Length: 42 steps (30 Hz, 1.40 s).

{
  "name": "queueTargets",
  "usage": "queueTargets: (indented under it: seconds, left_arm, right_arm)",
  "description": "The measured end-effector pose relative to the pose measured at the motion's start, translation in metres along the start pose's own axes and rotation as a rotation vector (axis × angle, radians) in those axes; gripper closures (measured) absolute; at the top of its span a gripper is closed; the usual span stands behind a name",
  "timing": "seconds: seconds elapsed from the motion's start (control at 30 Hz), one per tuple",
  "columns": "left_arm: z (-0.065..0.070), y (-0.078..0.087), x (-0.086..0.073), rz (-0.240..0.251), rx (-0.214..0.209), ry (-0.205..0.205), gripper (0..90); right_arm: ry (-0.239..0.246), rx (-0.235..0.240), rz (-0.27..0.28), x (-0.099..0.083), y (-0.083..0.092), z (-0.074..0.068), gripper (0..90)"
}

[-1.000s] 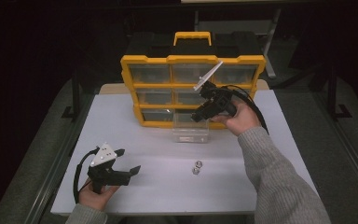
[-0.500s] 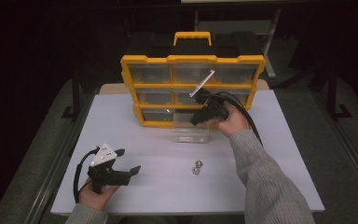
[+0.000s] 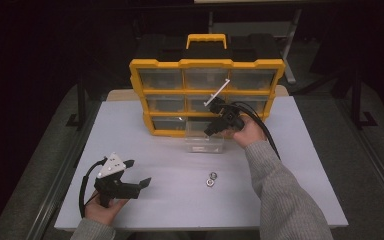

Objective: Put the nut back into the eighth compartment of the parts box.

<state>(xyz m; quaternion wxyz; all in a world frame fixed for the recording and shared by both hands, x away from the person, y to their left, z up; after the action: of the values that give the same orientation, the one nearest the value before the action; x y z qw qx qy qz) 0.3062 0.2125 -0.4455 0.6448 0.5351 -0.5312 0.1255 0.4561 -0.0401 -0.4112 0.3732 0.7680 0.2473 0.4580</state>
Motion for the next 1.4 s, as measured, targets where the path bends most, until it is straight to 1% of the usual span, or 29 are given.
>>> queueTargets:
  seconds: [0.2, 0.3, 0.33, 0.37, 0.57, 0.63, 0.67, 0.73, 0.8, 0.87, 0.93, 0.97, 1.03, 1.1, 1.17, 1.23, 1.4]
  left_arm:
    - [0.000, 0.000, 0.000, 0.005, 0.000, 0.007, 14.8]
    - [0.000, 0.000, 0.000, 0.002, -0.001, 0.004, 14.8]
    - [0.000, 0.000, -0.001, -0.004, -0.001, -0.006, 14.8]
    - [0.000, -0.001, -0.001, -0.004, -0.002, -0.008, 14.8]
    - [0.000, -0.001, -0.001, -0.001, 0.000, 0.000, 14.8]
    - [0.000, 0.000, 0.000, 0.001, 0.004, 0.001, 14.8]
    - [0.000, 0.000, 0.000, 0.001, 0.005, 0.001, 14.8]
    - [0.000, 0.000, 0.000, 0.006, 0.004, 0.007, 14.8]
    - [0.000, 0.000, 0.000, 0.008, 0.005, 0.009, 14.8]
    - [0.000, 0.000, 0.000, 0.006, 0.005, 0.008, 14.8]
    - [0.000, 0.000, 0.000, 0.003, 0.005, 0.003, 14.8]
    - [-0.001, 0.000, 0.000, 0.004, 0.006, -0.006, 14.8]
    - [-0.001, 0.000, 0.000, 0.005, 0.007, -0.007, 14.8]
    - [0.000, -0.001, 0.000, 0.003, 0.005, 0.005, 14.8]
    - [0.001, -0.001, 0.000, 0.007, 0.005, 0.004, 14.8]
    - [0.001, -0.001, 0.000, 0.007, 0.006, 0.001, 14.8]
    - [0.001, -0.001, 0.000, 0.005, 0.004, 0.003, 14.8]
  right_arm:
    - [0.010, -0.005, 0.016, -0.002, 0.009, -0.006, 63.9]
    - [0.019, 0.000, 0.033, -0.003, 0.017, -0.014, 63.0]
    - [0.021, 0.000, 0.031, -0.003, 0.019, -0.016, 62.7]
    - [0.032, -0.002, 0.034, -0.004, 0.022, -0.019, 62.1]
    - [0.042, 0.013, 0.069, -0.010, 0.038, -0.036, 60.3]
    - [0.062, 0.019, 0.078, -0.013, 0.041, -0.039, 59.7]
    - [0.058, 0.021, 0.076, -0.015, 0.042, -0.042, 59.4]
    - [0.080, 0.023, 0.082, -0.019, 0.044, -0.047, 58.5]
    - [0.077, 0.029, 0.085, -0.025, 0.045, -0.054, 57.9]
    - [0.096, 0.028, 0.089, -0.030, 0.046, -0.058, 57.2]
    - [0.098, 0.034, 0.097, -0.036, 0.045, -0.063, 57.0]
    - [0.096, 0.034, 0.097, -0.040, 0.044, -0.066, 56.9]
    - [0.098, 0.032, 0.095, -0.046, 0.041, -0.069, 57.0]
    - [0.101, 0.035, 0.094, -0.051, 0.037, -0.072, 56.9]
    - [0.097, 0.036, 0.094, -0.057, 0.032, -0.073, 56.7]
    - [0.085, 0.048, 0.097, -0.063, 0.027, -0.074, 56.7]
    - [0.071, 0.055, 0.079, -0.076, 0.012, -0.072, 56.2]
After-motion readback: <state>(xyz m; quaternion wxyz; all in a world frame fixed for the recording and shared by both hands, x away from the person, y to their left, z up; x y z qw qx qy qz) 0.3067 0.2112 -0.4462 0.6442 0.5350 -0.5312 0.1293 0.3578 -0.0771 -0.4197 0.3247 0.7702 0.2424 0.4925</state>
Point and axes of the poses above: each handheld gripper's, and its own axes: y roughly backward along the jaws, x roughly out of its top, z roughly to its right, the point moved 8 cm from there along -y, roughly forward along the jaws, and after that the axes turned 13 degrees about x, right-handed, at the moved point
